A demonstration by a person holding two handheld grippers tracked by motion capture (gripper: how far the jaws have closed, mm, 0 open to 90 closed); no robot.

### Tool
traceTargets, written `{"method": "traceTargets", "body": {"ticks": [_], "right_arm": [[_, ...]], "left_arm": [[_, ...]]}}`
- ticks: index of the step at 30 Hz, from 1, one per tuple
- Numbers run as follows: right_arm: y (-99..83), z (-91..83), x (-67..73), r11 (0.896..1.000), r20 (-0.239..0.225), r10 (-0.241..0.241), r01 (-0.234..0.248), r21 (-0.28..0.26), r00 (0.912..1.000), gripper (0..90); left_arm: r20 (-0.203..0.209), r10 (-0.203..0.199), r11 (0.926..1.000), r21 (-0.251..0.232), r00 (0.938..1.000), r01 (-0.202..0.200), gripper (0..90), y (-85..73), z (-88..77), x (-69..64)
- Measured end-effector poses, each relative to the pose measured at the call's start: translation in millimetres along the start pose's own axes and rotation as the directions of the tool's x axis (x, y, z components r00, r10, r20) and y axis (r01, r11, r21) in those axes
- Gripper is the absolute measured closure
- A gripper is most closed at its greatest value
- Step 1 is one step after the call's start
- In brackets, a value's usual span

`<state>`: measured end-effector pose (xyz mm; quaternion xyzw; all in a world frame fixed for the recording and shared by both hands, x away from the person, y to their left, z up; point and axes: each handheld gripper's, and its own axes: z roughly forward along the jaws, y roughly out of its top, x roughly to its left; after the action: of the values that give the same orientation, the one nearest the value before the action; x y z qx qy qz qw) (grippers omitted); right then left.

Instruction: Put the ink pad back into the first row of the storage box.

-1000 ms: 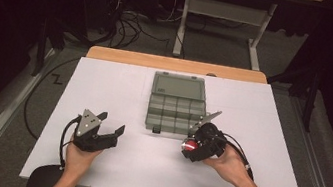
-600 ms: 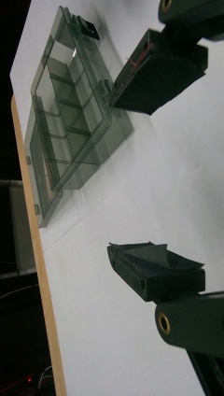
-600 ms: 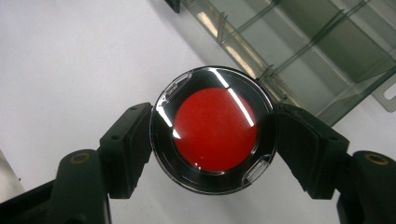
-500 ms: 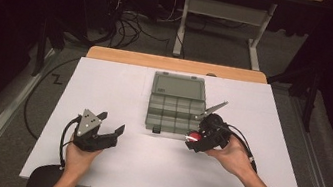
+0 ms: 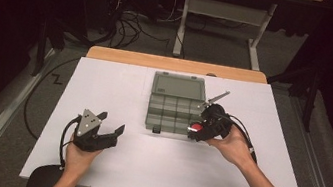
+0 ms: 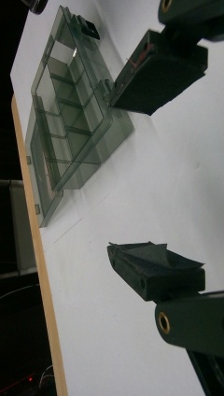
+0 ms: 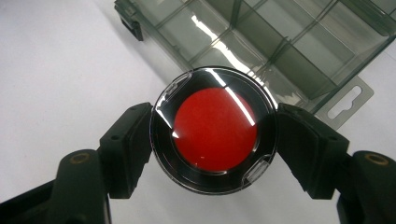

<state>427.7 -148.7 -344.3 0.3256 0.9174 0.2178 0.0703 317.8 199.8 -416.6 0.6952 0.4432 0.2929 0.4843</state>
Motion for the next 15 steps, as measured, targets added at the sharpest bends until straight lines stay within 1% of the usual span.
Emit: {"method": "traceTargets", "body": {"ticks": [2,3,4,5,7,8,11,12,13,15], "right_arm": [[1.7,1.0,-2.0,1.0,0.004,-0.002,0.002,0.0,1.0,31.7],[2.4,1.1,-2.1,1.0,0.006,0.01,-0.01,0.004,0.9999,31.7],[3.3,1.5,-3.8,1.0,0.006,0.003,-0.003,0.0,1.0,31.7],[4.2,1.3,-4.4,1.0,0.01,0.01,-0.01,0.004,0.9999,31.7],[5.2,1.6,-5.8,1.0,0.012,0.006,-0.006,0.003,0.9999,31.7],[7.2,2.1,-7.5,1.0,0.016,0.014,-0.014,0.004,0.9998,31.7],[9.3,2.3,-9.6,1.0,0.02,0.013,-0.013,0.005,0.9997,31.7],[11.4,2.0,-10.6,1.0,0.024,0.028,-0.028,0.008,0.9993,31.7],[12.5,2.3,-12.4,1.0,0.027,0.016,-0.016,0.003,0.9995,31.6],[14.6,2.2,-13.6,1.0,0.033,0.026,-0.026,0.003,0.9991,31.7]], "left_arm": [[0.0,0.0,1.0,0.0,1.0,0.0,25.4,0.0,0.0,0.1],[0.0,-0.001,1.0,-0.001,1.0,0.001,25.4,0.0,0.0,0.1],[0.0,0.0,1.0,-0.001,1.0,0.0,25.4,0.0,0.0,0.1],[0.001,-0.001,1.0,-0.001,1.0,0.001,25.4,0.0,0.0,0.1],[0.001,-0.001,1.0,0.0,1.0,0.001,25.4,0.0,0.0,0.1],[0.001,0.0,1.0,-0.001,1.0,0.0,25.4,0.0,0.0,0.2],[0.0,0.0,1.0,-0.001,1.0,0.0,25.4,0.0,-0.1,0.2],[0.0,0.0,1.0,-0.002,1.0,0.0,25.4,0.1,-0.1,0.2],[0.0,0.0,1.0,-0.002,1.0,0.0,25.4,0.1,-0.1,0.2],[0.0,0.0,1.0,-0.002,1.0,0.0,25.4,0.1,-0.2,0.2]]}}
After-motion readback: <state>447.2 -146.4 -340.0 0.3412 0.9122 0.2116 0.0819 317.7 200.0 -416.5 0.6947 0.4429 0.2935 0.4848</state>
